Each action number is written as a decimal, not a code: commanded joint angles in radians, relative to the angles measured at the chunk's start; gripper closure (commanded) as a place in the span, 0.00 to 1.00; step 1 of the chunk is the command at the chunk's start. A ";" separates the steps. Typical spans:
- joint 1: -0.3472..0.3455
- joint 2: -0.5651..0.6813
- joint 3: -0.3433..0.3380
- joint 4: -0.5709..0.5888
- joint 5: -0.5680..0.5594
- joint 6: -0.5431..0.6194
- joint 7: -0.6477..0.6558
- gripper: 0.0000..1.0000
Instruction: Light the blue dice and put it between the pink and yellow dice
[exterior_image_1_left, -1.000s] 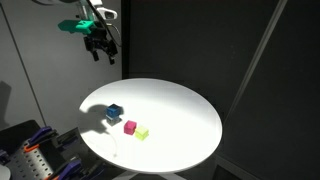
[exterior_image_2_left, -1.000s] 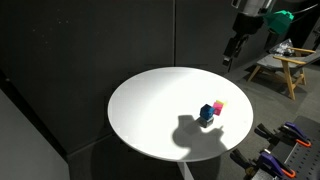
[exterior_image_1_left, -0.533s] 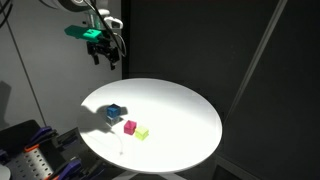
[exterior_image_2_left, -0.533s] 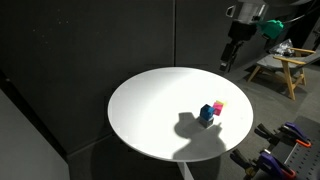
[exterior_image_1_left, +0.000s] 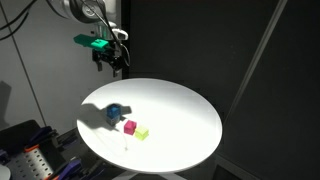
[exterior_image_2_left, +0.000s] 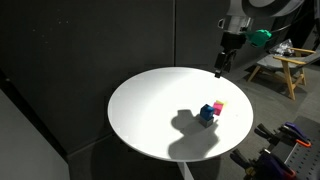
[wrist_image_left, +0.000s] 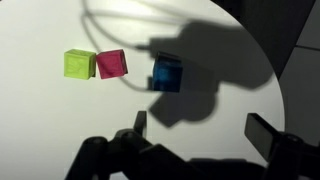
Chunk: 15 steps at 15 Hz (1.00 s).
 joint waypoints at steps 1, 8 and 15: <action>-0.014 0.063 -0.006 0.054 0.029 -0.028 -0.026 0.00; -0.051 0.169 -0.004 0.103 0.015 -0.034 0.042 0.00; -0.063 0.238 0.000 0.134 0.019 -0.030 0.205 0.00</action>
